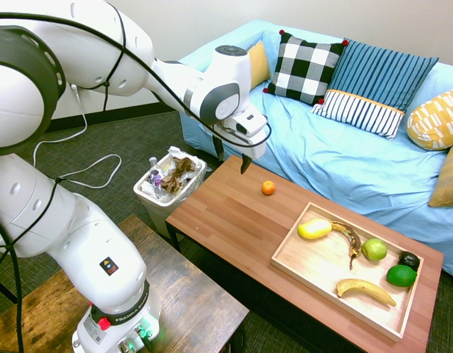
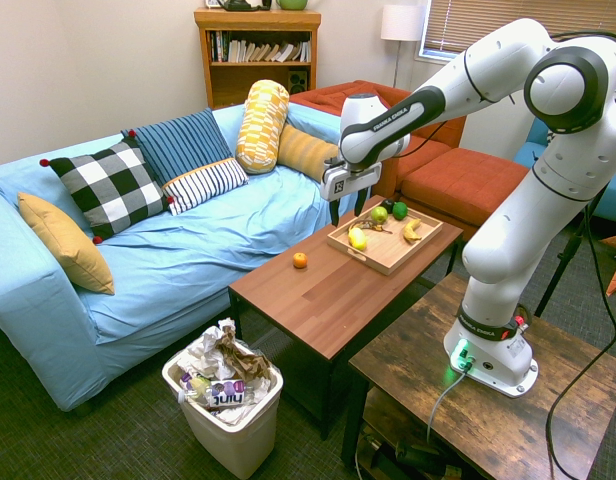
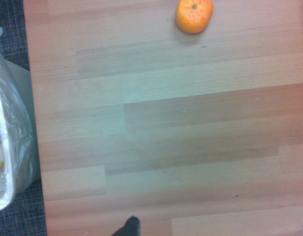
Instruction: Put the tangerine in the tray
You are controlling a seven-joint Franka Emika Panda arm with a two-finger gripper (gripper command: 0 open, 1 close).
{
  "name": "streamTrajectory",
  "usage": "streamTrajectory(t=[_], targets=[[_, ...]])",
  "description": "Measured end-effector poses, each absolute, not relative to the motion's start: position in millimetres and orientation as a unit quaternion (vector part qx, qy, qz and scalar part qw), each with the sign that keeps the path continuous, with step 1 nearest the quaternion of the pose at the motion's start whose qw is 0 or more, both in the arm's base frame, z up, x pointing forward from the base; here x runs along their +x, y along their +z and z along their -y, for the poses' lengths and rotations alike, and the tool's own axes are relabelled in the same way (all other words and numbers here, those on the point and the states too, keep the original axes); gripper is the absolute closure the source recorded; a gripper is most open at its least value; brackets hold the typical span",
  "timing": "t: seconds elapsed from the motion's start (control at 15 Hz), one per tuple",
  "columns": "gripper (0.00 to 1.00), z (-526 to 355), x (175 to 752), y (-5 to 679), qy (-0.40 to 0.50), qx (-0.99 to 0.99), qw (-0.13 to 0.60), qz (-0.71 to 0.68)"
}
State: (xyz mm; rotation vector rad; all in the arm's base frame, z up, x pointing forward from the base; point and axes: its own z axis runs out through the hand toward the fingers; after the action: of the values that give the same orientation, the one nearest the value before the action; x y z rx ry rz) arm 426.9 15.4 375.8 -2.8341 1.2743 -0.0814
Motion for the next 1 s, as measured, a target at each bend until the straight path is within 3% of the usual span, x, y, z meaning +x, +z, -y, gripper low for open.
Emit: streamTrajectory(t=[0.4, 1.0], targets=[[0.0, -22, 461, 368, -0.037, -0.902, 0.022, -0.43], [0.0, -38, 586, 257, -0.029, -0.859, -0.003, -0.511]])
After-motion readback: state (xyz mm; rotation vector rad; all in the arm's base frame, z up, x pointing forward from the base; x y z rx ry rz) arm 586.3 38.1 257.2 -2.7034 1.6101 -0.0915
